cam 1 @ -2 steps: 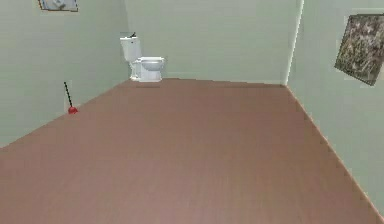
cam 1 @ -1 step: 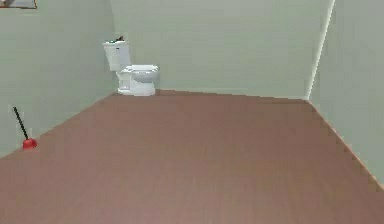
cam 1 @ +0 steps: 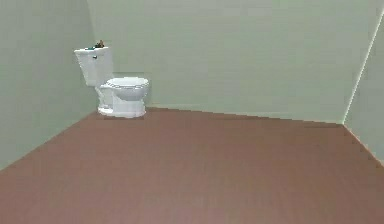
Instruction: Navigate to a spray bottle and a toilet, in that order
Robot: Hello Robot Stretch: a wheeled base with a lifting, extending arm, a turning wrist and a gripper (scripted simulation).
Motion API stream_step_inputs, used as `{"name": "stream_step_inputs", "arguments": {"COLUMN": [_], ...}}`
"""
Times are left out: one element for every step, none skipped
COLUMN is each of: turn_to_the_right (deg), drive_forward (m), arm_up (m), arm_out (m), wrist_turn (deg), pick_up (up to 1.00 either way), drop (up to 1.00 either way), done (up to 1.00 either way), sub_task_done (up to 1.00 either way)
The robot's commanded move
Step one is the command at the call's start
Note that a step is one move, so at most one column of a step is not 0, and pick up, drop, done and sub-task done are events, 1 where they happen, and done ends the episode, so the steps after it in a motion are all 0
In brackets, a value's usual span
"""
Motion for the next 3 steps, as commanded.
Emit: {"name": "stream_step_inputs", "arguments": {"turn_to_the_right": [0.0,-3.0,0.0], "drive_forward": [1.0,0.0,1.0], "arm_up": [0.0,0.0,0.0], "arm_out": [0.0,0.0,0.0], "wrist_turn": [0.0,0.0,0.0], "pick_up": [0.0,0.0,0.0], "drop": [0.0,0.0,0.0], "done": [0.0,0.0,0.0], "sub_task_done": [0.0,0.0,0.0]}}
